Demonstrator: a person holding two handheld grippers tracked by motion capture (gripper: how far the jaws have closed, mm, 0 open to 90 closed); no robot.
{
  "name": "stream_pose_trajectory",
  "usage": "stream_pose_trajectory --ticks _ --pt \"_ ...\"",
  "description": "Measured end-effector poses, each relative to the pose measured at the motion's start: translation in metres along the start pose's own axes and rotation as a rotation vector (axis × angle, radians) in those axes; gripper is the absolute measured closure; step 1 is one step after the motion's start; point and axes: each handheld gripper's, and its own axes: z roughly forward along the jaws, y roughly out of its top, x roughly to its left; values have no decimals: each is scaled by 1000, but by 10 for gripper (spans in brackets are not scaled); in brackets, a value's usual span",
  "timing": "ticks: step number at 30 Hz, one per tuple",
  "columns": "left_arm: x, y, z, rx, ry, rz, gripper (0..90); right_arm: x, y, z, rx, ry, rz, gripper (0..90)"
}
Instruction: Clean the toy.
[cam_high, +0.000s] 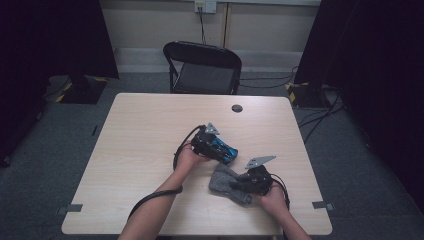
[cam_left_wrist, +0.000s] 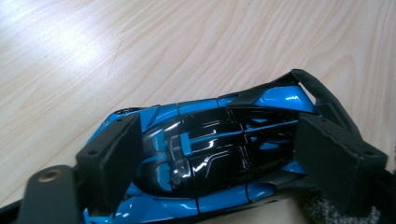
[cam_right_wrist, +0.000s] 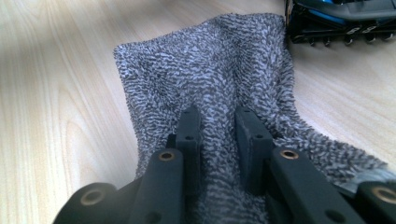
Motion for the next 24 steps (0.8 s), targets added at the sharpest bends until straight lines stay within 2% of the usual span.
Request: stream_pose_trajectory --ticks 1,3,8,10,13,18,19,20,21,24 --pt "1 -1 1 16 6 8 94 -1 0 0 0 5 4 736" --pt "3 -2 2 16 9 -23 52 -1 0 0 0 10 6 736" --pt "4 -3 2 8 1 -11 44 -1 1 0 11 8 3 736" --pt "5 -5 2 -15 -8 -3 42 -2 2 0 13 11 7 742" --pt "5 -7 2 -24 -11 -3 41 -2 4 1 27 11 17 765" --pt "5 -4 2 -6 -10 -5 42 1 8 2 41 -20 -20 777" --pt "5 -4 3 -1 -7 -5 42 1 9 2 43 -20 -20 761" --pt "4 -3 3 6 -4 -7 41 2 9 2 42 -28 -25 708" --pt "4 -3 3 5 -3 -9 41 2 9 3 37 -43 -32 614" --pt "2 -3 4 4 0 -11 25 5 11 4 39 -61 -57 501"
